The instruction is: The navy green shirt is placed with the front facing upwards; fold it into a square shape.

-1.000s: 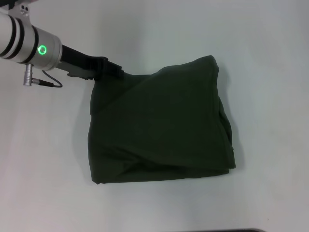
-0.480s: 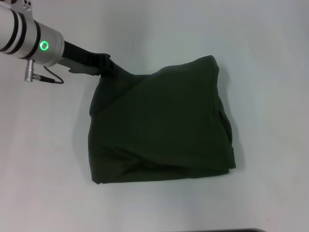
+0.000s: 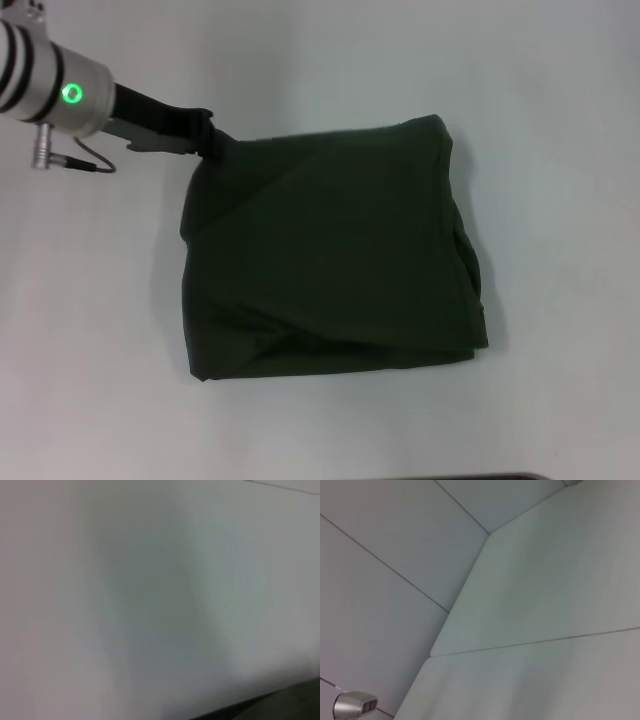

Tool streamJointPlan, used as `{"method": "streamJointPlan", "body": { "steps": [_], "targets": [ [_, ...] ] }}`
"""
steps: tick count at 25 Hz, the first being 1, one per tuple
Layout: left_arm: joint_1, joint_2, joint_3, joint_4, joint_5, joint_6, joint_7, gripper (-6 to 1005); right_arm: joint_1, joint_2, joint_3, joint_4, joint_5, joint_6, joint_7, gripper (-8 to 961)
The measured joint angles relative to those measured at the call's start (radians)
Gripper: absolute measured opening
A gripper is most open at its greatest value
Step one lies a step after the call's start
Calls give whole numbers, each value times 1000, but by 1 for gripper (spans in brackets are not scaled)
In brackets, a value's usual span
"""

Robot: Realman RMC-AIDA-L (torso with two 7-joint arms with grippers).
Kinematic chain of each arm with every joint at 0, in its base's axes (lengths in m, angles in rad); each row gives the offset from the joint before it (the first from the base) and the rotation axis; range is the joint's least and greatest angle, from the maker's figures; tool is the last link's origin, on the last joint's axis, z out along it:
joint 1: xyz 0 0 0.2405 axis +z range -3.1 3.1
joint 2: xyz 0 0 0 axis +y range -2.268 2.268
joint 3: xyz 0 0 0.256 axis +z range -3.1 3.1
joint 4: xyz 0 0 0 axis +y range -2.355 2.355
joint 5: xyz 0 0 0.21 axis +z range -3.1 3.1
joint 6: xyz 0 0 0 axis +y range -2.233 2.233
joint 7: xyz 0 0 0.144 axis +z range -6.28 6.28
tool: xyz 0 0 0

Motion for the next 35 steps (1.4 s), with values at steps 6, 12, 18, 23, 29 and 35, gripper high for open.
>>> {"method": "streamJointPlan", "body": {
  "steps": [6,12,18,23,29,35],
  "targets": [
    [20,25,-37,-9,0,28,-3,43,-2,1,0,1,0,0,0,931],
    [28,31,-60,-10,-2,23,4,67,0,2,0,2,0,0,0,930],
    [19,31,-59,-8,3,10,17,92,1,3,0,2,0,0,0,929],
    [15,32,-52,-1,11,16,27,112,2,3,1,2,0,0,0,929],
    [58,34,-57,-83,20,35,18,136,3,3,2,2,0,0,0,930],
    [117,44,-157,-239,-8,195,32,232,1,0,-6,1,-5,-1,0,930]
  ]
}}
